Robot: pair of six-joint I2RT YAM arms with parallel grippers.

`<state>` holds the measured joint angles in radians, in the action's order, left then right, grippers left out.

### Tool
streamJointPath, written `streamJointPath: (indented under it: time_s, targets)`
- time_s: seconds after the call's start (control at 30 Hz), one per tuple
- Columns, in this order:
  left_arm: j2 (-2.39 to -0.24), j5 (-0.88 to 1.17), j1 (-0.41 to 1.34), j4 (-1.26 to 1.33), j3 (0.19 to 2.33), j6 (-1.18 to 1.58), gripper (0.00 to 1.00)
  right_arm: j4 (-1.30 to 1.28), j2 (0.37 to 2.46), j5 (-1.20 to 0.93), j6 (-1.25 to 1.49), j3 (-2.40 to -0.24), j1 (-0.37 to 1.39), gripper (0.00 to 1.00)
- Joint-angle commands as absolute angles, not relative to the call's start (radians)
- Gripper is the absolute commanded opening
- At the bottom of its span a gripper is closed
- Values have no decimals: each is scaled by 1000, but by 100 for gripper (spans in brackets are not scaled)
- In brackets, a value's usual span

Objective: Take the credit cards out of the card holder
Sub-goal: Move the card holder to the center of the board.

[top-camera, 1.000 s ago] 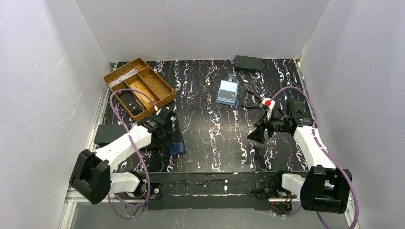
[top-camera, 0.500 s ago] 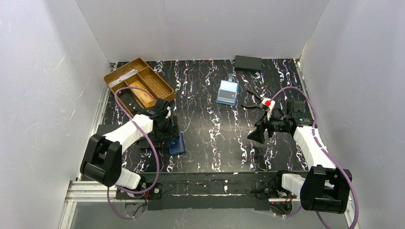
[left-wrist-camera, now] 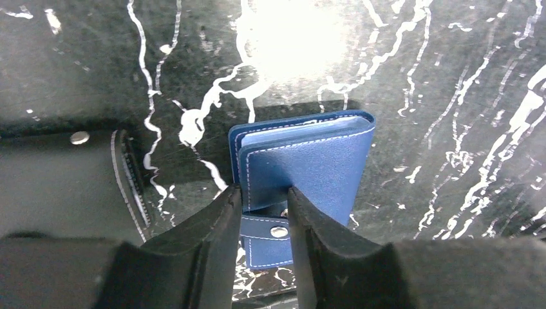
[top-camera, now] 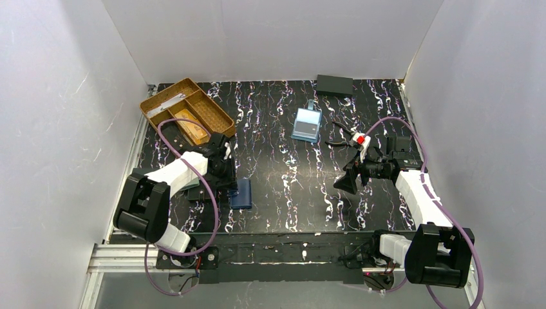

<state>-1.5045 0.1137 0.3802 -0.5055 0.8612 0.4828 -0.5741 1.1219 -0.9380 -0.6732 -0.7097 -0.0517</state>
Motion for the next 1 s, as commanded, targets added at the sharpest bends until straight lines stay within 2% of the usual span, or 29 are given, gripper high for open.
streamJointPath:
  time_s: [0.0,0.1,0.27,0.4,0.6,0.97]
  targets:
    - [-1508,203,378,-463,846,476,24,-581,1132,-960,-700,-724,-52,98]
    - [-1503,270,379,-414,819,498,10,-588,1136,-962,-707,-727,-52,98]
    - [-1485,397,379,-275,757,603,0,-596,1137,-962,-711,-729,-51,98]
    - [-1475,460,394,-139,707,719,0,-611,1150,-970,-720,-735,-51,98]
    - [-1514,431,486,18,697,882,0,-632,1168,-974,-735,-747,-51,98]
    - [-1735,244,722,68,901,1074,0,-640,1169,-974,-741,-746,-51,98]
